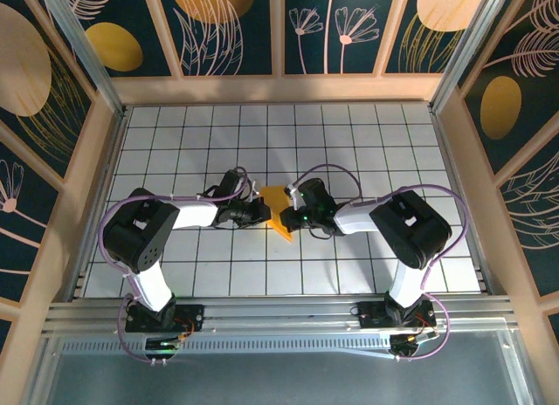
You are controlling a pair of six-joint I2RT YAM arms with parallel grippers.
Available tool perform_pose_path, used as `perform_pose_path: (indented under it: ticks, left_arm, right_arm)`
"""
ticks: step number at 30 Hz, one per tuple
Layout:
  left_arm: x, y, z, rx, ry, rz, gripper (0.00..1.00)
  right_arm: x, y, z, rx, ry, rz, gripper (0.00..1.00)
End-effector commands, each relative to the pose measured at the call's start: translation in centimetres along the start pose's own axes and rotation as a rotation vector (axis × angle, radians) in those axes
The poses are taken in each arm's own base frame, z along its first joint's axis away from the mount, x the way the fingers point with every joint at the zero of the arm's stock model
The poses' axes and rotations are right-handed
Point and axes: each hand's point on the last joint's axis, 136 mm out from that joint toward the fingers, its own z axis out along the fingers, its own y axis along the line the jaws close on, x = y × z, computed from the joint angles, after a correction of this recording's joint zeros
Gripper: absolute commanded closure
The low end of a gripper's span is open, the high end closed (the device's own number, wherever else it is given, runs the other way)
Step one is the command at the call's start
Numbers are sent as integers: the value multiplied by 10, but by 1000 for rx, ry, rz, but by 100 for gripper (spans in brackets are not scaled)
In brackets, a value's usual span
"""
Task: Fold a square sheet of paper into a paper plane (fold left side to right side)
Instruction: Third fold the triangle at the center of the table.
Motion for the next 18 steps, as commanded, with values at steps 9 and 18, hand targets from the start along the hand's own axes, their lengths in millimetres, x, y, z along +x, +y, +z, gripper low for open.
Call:
perform_pose_path:
  ticks: [9,18]
  left_arm:
    - [4,13,6,-54,20,7,99]
    - [8,25,9,-93,26,-4,99]
  right_arm:
    - [33,-17,3,72,116,24,100]
    - [33,-17,3,71,115,25,100]
